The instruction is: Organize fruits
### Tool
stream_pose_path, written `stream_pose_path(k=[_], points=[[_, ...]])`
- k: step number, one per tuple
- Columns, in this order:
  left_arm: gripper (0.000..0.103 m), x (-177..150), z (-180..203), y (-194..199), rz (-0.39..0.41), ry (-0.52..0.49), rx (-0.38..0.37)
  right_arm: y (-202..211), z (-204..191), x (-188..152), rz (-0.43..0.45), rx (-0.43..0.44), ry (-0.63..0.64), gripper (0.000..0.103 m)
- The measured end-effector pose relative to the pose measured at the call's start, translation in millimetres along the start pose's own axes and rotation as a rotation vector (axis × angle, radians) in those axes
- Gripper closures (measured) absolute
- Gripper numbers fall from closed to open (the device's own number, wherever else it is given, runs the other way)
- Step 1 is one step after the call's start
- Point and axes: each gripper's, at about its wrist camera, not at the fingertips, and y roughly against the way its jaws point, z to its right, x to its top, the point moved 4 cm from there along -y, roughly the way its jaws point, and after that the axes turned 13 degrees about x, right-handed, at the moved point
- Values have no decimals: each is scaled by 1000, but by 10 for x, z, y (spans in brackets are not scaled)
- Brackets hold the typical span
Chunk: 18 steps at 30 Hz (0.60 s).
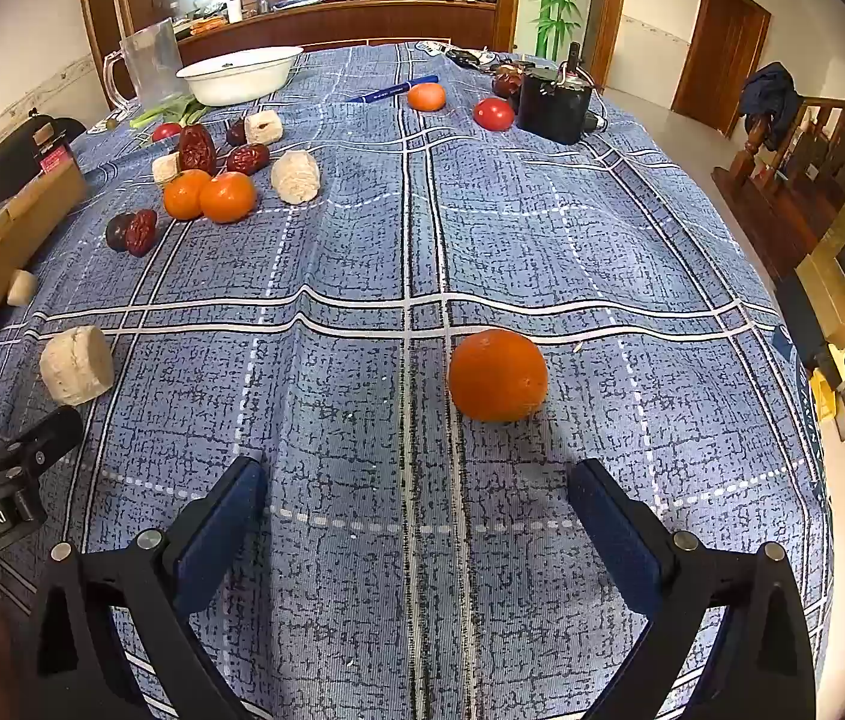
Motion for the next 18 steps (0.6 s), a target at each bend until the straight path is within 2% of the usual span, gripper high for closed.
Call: stream_pose_path(k=[18], points=[[0,1,0,1,2,0,0,6,1,-18,3,-2,2,1]])
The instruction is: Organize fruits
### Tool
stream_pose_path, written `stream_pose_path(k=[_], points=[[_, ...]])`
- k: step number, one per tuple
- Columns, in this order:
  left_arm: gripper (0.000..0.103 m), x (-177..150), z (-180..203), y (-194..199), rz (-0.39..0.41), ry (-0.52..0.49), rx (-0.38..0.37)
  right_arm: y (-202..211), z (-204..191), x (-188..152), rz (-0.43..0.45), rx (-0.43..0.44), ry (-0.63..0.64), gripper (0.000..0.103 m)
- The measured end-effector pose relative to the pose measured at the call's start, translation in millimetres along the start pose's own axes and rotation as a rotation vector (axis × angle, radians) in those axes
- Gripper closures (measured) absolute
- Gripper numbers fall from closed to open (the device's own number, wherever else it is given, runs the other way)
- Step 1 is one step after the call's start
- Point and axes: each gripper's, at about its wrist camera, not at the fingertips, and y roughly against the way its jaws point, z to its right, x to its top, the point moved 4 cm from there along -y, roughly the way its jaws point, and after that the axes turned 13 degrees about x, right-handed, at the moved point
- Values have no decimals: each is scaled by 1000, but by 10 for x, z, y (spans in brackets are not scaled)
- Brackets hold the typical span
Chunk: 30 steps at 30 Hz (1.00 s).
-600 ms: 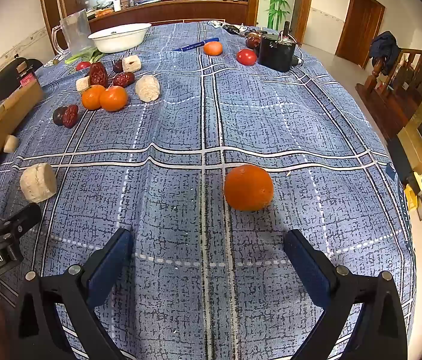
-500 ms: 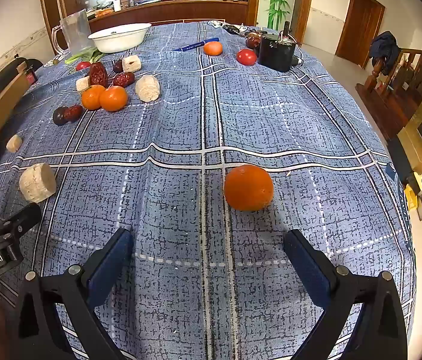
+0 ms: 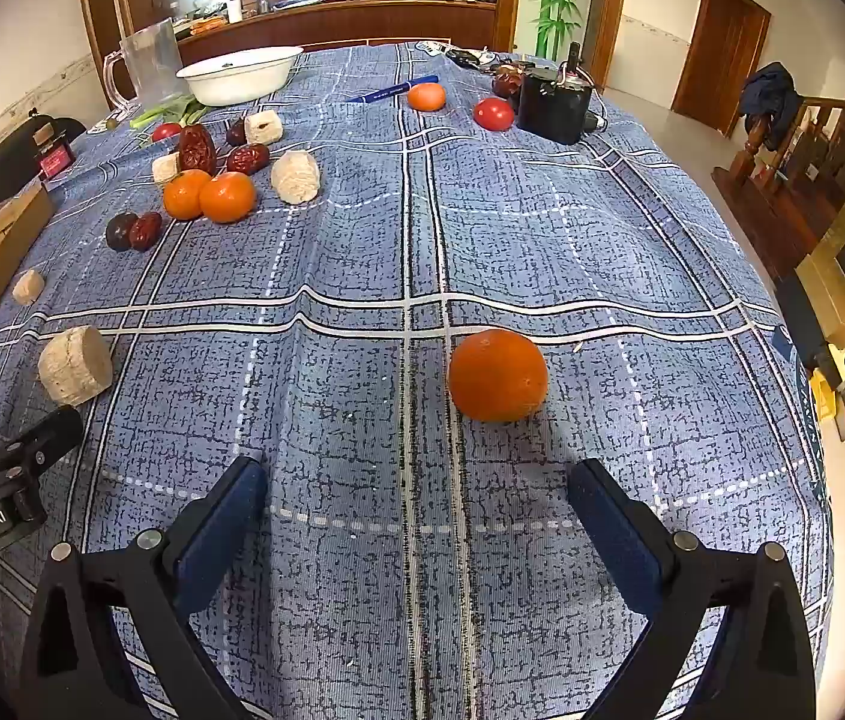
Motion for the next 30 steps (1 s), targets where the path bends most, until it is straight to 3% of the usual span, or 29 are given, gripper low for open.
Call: stream_pose_path(k=[17,20,23,30], points=[[0,-9,15,16,1,-3,-1,8,7,-20,-3,-5,-6,1],[0,9,-79,44,3,-29,-11,19,-11,20,-16,-21,-40,1],[0,117,-291,236,63,-24,-3,160,-101,100,19,-16,-51,1],[0,208,-749,452,69,5,-11,548,-489,240,70,-8,-23,1]])
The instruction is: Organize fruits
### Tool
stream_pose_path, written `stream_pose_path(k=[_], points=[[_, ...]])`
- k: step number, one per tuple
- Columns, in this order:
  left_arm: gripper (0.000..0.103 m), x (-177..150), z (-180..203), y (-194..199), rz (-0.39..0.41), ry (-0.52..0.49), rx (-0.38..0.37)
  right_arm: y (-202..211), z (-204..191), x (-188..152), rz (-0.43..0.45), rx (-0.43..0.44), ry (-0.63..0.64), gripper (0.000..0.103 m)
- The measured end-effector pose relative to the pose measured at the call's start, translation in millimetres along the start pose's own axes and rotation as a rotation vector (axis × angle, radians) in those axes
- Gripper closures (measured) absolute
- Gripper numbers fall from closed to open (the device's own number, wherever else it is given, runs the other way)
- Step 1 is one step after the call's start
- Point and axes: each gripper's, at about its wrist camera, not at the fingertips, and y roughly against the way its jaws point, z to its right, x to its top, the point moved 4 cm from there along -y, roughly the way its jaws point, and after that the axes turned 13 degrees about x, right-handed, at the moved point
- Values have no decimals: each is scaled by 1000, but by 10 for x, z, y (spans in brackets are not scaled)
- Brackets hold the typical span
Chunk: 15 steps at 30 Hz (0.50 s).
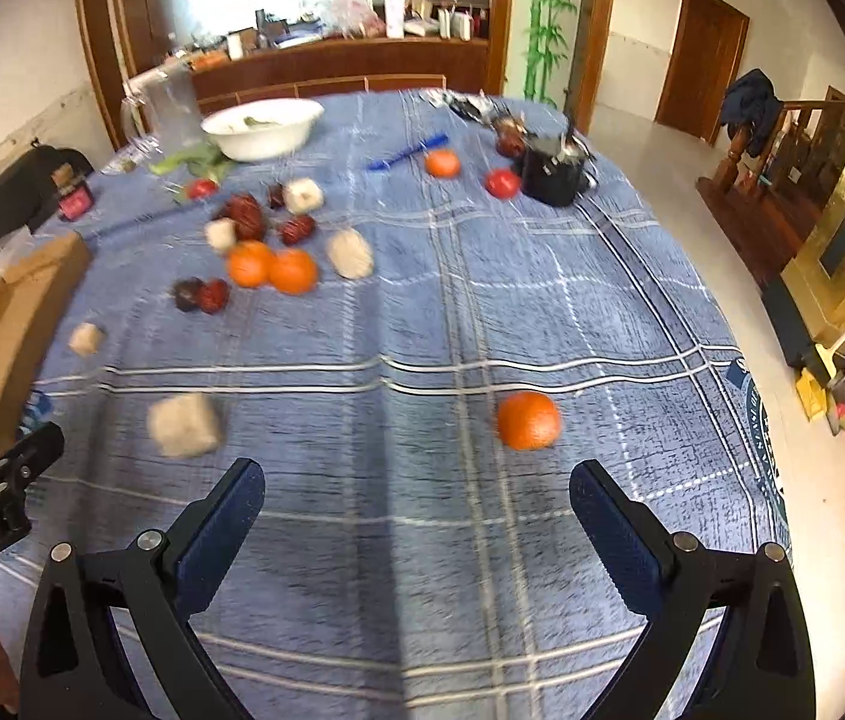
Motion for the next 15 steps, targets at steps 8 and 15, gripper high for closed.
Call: stream_pose_path(k=[8,15], points=[[0,-50,-203,181,95,13,3,134,-282,-108,14,-4,23,1],[0,-63,-198,168,92,10,-15,228,-378,-133,53,-31,56,1]])
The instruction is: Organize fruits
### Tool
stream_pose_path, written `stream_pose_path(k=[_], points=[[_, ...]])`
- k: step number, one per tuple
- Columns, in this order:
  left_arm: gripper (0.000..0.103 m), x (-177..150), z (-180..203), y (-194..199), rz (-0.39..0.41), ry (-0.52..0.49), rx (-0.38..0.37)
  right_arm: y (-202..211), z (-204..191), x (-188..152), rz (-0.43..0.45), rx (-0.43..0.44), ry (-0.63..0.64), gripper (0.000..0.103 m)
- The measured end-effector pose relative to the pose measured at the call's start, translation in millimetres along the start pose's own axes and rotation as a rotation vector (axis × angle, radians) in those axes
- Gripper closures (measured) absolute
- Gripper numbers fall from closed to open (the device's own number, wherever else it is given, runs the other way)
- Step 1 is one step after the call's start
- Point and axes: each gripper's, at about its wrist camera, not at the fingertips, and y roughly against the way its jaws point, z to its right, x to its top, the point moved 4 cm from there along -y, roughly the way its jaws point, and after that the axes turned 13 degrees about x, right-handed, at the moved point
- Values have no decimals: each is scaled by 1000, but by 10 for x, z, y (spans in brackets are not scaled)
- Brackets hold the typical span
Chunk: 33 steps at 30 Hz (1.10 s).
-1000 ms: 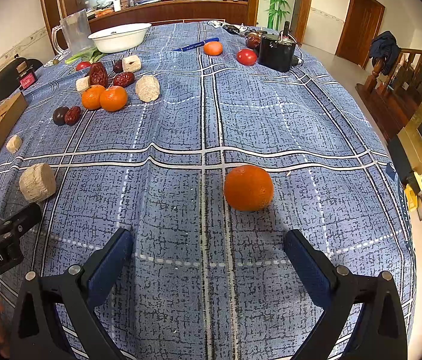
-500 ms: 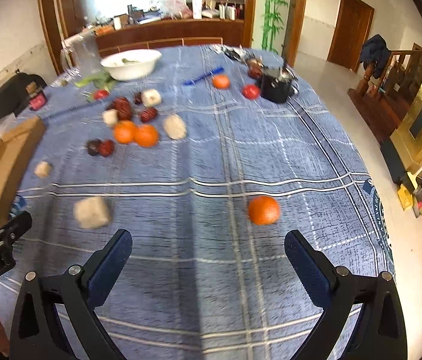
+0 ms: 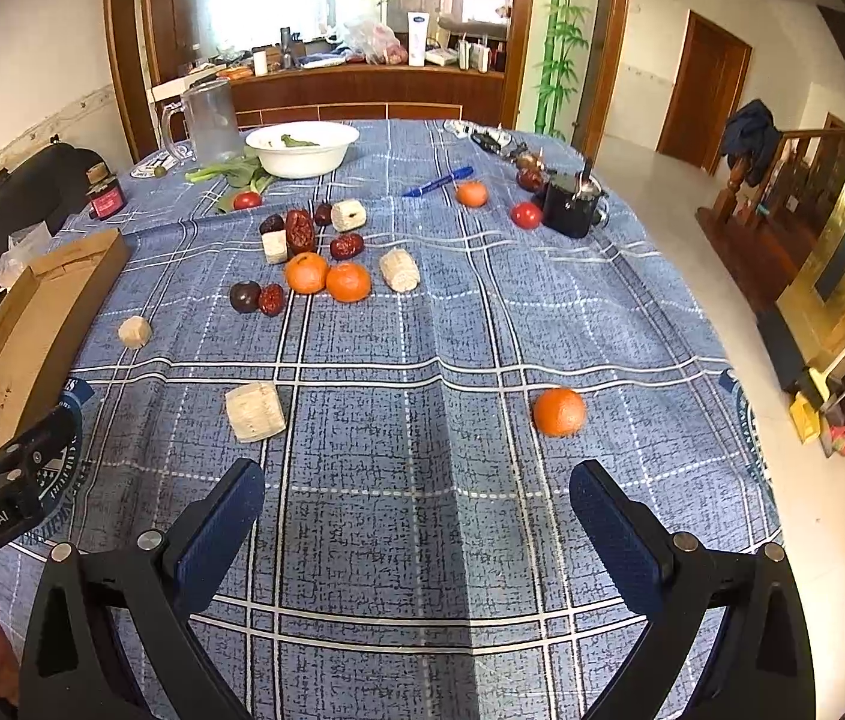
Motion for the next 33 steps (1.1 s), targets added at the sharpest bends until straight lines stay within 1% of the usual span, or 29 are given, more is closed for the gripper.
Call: stream_pose_path(k=[6,13,24,33], points=[[0,-5,20,12,1,6,-7,58,10,2,20,-14,2,1],[0,-2,7,28,9,16,-14,69,66,-19,17,-19,-14,1],[0,0,3,95,27,14,-19,68,43,-32,10,-19,0,1],[0,26,39,87,26,14,-14,69,91,-31,9,-25,-4,1]])
